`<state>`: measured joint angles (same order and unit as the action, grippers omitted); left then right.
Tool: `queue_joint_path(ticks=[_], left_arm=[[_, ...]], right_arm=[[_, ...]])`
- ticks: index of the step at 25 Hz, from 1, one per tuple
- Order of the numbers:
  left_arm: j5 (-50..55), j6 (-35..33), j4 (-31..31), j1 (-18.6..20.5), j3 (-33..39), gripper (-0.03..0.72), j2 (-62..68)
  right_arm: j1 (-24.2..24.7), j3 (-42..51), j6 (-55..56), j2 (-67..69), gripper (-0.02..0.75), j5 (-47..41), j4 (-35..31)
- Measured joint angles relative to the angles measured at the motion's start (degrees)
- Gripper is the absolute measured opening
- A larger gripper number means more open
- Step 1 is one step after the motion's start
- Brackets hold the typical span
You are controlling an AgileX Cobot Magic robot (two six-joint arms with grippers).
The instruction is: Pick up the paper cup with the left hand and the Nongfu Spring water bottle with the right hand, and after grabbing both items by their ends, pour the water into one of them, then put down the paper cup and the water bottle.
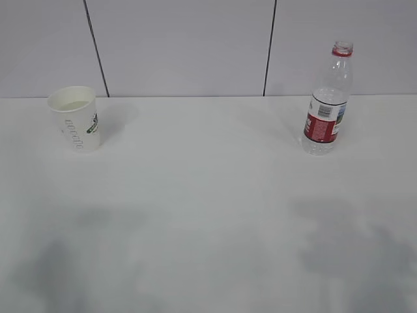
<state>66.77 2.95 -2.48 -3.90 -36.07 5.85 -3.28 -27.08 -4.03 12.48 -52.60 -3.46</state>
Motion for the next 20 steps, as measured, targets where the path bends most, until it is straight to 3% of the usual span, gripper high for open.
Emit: queue_joint_path(ticks=[20], left_arm=[[-2.94, 0.0, 0.23, 0.0, 5.05, 0.517, -0.35]], right_arm=[[0.0, -1.42, 0.0, -1.53, 0.586, -9.05, -1.43]])
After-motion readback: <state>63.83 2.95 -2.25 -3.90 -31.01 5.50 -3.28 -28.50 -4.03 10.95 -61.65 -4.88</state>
